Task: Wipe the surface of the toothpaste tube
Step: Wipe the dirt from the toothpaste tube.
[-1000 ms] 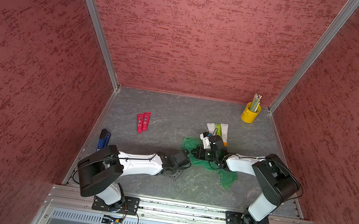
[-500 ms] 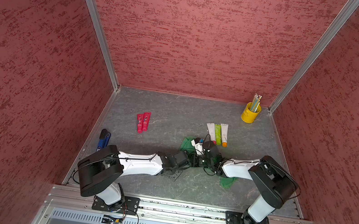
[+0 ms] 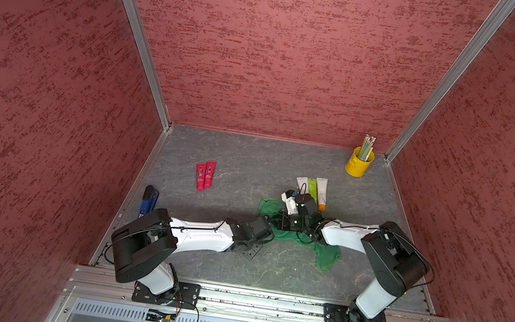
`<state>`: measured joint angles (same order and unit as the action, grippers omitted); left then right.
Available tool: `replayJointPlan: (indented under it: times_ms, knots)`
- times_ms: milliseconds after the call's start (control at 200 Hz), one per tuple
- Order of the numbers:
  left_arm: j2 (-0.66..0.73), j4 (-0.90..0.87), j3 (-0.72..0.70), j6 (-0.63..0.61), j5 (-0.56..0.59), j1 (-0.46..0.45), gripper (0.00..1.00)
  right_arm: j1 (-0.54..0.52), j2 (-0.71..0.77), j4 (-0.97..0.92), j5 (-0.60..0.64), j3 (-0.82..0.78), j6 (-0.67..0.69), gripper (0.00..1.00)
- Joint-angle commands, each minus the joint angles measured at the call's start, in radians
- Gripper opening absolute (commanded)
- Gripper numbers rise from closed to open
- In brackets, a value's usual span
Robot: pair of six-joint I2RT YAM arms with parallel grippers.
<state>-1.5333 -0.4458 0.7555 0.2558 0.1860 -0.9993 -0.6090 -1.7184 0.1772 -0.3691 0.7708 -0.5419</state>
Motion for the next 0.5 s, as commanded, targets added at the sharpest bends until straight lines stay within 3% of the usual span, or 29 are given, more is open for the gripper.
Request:
replayJointPlan:
  times_ms: [0, 155, 496]
  knots:
    - [-0.004, 0.019, 0.015, -0.009, -0.009, -0.004, 0.05, 0.012, 0.004, -0.098, 0.113, 0.049, 0.049, 0.00]
    - [-0.013, 0.016, 0.021, -0.009, -0.011, -0.002, 0.05, -0.013, -0.022, -0.057, -0.002, 0.031, 0.042, 0.00]
    - [-0.021, 0.005, 0.026, 0.003, -0.027, 0.030, 0.05, -0.181, 0.030, 0.064, -0.252, -0.127, -0.055, 0.00]
